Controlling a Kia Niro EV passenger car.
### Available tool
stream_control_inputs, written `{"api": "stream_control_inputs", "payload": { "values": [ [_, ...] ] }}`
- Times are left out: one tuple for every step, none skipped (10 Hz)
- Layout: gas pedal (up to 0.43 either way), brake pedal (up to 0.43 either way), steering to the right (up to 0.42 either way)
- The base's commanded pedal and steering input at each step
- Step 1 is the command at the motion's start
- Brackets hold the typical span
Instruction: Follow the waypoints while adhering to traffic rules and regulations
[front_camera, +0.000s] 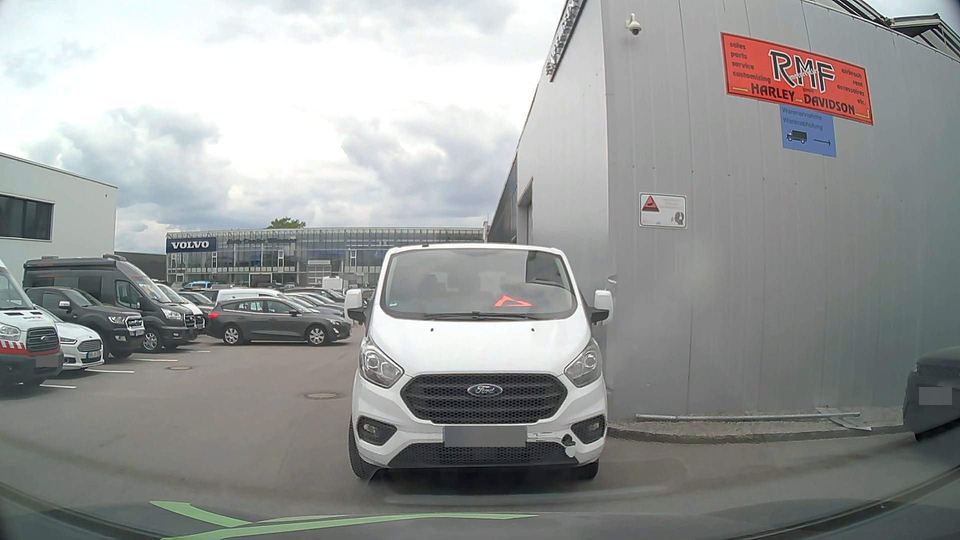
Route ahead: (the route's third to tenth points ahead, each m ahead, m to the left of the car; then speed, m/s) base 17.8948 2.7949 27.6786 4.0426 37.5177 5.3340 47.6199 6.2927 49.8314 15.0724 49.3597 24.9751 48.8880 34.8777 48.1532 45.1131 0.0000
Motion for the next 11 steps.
{"api": "stream_control_inputs", "payload": {
  "values": [
    [0.0, 0.457, -0.462],
    [0.0, 0.457, -0.462],
    [0.0, 0.457, -0.463],
    [0.0, 0.457, -0.462],
    [0.0, 0.457, -0.462],
    [0.0, 0.457, -0.462],
    [0.0, 0.457, -0.462],
    [0.0, 0.457, -0.462],
    [0.0, 0.457, -0.462],
    [0.0, 0.457, -0.462],
    [0.0, 0.457, -0.463]
  ]
}}
